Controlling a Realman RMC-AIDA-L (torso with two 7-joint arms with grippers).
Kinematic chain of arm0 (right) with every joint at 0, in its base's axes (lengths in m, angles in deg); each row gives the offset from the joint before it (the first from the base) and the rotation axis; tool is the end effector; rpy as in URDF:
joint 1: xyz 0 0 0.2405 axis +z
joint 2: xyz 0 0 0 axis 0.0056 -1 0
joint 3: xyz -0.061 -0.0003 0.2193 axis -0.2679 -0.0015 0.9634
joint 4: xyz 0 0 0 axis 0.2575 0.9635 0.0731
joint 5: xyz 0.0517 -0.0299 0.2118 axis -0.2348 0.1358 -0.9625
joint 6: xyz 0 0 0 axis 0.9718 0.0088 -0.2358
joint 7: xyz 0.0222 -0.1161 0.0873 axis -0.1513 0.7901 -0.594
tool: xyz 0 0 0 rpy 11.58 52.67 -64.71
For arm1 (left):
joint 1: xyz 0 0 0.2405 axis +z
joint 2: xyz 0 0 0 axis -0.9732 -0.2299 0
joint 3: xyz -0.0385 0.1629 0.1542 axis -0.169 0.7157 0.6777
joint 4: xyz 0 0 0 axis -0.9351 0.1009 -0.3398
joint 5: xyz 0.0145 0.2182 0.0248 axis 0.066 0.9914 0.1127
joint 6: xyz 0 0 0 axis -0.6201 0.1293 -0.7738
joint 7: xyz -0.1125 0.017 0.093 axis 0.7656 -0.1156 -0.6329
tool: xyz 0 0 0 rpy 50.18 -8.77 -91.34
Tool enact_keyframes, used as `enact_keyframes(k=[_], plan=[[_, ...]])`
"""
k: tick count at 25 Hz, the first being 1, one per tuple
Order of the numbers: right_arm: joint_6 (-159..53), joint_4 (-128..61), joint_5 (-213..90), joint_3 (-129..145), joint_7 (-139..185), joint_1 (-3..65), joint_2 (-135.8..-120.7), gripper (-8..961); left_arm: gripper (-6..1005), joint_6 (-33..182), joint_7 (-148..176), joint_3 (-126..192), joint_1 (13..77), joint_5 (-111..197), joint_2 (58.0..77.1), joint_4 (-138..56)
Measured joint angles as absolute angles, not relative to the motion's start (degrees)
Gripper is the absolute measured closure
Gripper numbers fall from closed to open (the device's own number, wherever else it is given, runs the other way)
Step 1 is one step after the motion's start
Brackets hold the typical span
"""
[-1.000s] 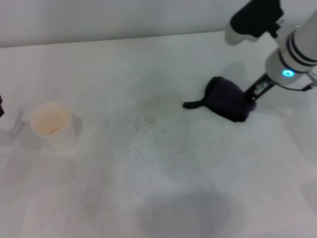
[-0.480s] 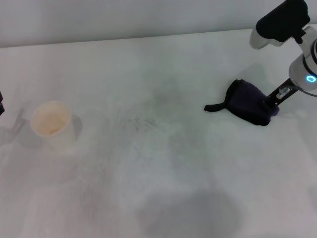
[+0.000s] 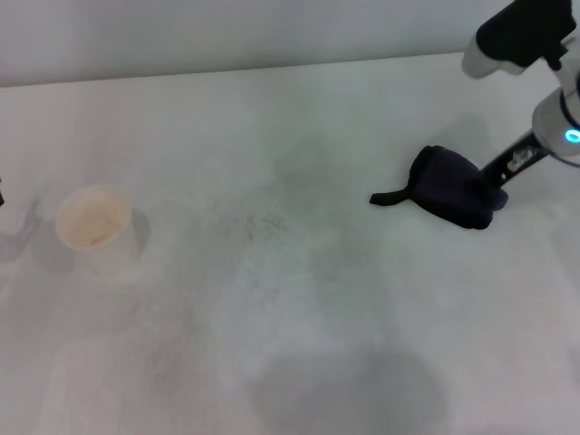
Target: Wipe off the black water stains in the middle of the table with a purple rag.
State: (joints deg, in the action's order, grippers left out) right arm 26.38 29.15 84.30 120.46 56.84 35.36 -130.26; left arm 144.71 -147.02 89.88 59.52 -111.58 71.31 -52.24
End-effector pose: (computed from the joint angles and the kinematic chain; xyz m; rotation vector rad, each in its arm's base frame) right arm 0.2511 0.3905 0.0377 -2.2243 1.0171 -0.6029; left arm -0.3554 0.3021 0.0143 -1.7659 -0.5149 -0.5279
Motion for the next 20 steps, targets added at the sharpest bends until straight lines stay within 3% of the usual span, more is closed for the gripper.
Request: enact_keyframes(k=[10, 20], plan=[[20.83, 31.75, 79.59, 138.37, 69.07, 33.17, -130.35, 404, 123, 143.18, -147.07, 86.67, 58.02, -111.85, 71.43, -52.22], [-0.09, 24.87, 53.22, 153.48, 96.02, 27.77, -129.10, 384, 122, 142.43, -147.11, 83.07, 56.80, -122.71, 71.48, -52.18]])
